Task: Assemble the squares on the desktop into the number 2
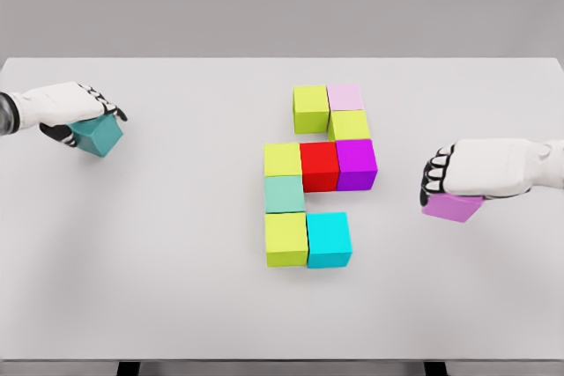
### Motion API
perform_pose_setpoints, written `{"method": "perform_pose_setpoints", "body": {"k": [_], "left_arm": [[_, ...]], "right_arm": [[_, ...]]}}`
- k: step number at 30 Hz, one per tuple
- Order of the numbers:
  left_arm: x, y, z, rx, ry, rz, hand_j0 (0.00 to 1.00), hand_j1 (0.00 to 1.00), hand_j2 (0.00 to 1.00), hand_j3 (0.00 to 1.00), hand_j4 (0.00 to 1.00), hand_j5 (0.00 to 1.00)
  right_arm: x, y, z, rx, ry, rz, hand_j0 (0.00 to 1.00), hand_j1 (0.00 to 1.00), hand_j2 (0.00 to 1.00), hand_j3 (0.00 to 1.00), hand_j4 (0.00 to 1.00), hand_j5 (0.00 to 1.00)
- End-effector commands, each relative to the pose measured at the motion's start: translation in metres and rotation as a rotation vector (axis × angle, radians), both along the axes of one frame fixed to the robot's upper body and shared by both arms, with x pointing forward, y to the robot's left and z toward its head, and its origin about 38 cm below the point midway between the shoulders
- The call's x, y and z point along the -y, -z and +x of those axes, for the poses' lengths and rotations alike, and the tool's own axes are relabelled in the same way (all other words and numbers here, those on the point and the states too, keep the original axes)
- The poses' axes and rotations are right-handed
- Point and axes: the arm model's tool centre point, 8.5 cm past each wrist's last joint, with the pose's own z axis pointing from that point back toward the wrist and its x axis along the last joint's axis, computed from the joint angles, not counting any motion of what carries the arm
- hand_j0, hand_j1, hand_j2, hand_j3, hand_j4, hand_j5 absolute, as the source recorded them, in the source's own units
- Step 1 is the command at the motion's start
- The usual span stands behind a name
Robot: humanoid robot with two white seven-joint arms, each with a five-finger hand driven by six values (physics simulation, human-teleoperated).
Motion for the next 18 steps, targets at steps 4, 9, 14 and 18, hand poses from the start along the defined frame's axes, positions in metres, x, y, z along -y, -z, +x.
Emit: {"method": "perform_pose_setpoints", "body": {"k": [4,9,14,18], "left_arm": [[0.003,0.0,0.001,-0.01,0.02,0.034,0.68,0.68,0.68,0.68,0.68,0.68],[0.011,-0.01,0.008,0.013,0.029,0.023,0.69,0.69,0.69,0.69,0.69,0.69],[0.023,-0.014,0.016,0.026,0.04,0.007,0.69,0.69,0.69,0.69,0.69,0.69],[0.03,-0.02,0.02,0.04,0.049,-0.004,0.69,0.69,0.69,0.69,0.69,0.69]], "right_arm": [[-0.023,0.012,0.0,-0.035,-0.045,0.044,0.58,0.58,0.58,0.58,0.58,0.58],[-0.037,0.02,-0.001,-0.054,-0.073,0.068,0.58,0.58,0.58,0.58,0.58,0.58],[-0.045,0.027,-0.003,-0.07,-0.089,0.078,0.59,0.59,0.59,0.59,0.59,0.59],[-0.046,0.03,-0.004,-0.08,-0.092,0.079,0.81,0.81,0.81,0.81,0.81,0.81]]}}
